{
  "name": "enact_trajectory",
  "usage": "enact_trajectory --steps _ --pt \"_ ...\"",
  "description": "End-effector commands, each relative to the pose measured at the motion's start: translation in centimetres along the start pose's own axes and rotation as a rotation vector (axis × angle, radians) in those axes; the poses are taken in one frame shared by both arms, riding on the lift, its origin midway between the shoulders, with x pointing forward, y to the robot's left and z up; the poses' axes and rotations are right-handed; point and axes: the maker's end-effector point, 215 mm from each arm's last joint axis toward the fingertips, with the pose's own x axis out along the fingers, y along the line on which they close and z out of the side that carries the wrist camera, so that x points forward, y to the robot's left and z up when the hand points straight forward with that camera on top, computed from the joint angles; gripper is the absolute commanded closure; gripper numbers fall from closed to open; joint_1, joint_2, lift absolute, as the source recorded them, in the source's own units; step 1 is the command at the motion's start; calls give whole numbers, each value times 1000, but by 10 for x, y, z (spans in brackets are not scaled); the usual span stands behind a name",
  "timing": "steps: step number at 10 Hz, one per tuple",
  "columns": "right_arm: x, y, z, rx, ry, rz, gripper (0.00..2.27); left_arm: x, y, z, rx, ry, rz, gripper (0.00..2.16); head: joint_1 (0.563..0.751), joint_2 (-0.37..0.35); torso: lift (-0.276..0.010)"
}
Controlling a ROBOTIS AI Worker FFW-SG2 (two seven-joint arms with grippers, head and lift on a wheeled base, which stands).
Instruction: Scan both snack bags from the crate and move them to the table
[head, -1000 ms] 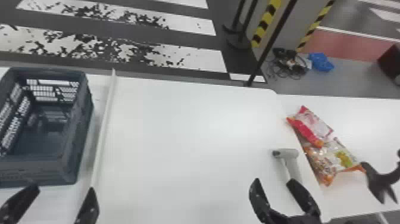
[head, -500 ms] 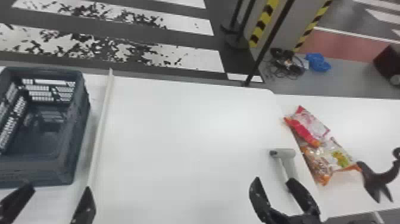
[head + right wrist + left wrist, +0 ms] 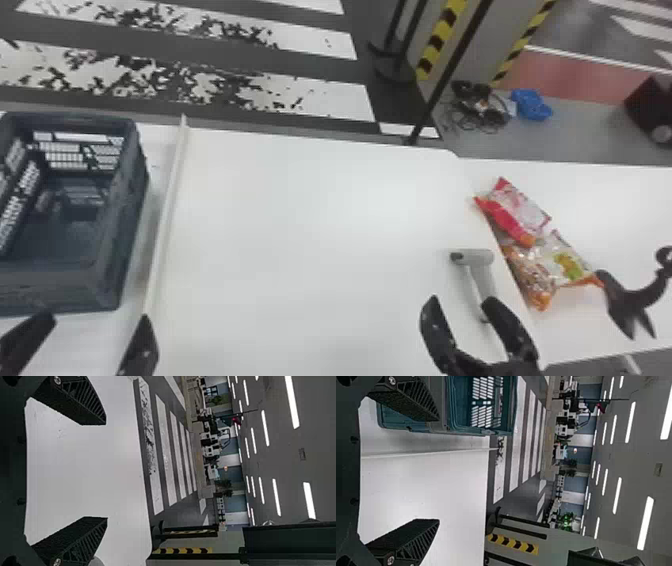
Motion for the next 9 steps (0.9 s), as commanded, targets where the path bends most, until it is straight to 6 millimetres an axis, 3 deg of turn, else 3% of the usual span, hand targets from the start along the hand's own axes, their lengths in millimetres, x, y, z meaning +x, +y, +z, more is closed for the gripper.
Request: enact_trajectory --steps 1,9 --pt "0 0 -1 0 1 1 70 1 0 -1 0 2 -1 87 695 -275 -87" --pt "-3 2 2 3 -16 8 73 3 -1 -2 3 2 -5 87 695 -275 -87"
